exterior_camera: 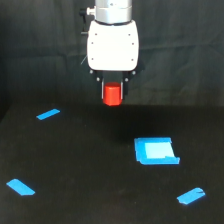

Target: Pick up the red object from the table

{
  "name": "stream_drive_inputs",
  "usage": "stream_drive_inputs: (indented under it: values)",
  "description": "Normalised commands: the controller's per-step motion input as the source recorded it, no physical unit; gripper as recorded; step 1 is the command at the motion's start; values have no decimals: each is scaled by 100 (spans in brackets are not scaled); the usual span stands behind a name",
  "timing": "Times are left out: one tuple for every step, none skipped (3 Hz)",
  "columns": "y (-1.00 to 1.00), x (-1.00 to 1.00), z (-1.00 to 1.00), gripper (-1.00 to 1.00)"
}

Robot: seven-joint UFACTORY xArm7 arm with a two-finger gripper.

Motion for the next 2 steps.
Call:
stream_drive_inputs:
  values:
    - [2,-2,9,-99]
    - [-3,0,-2,-100]
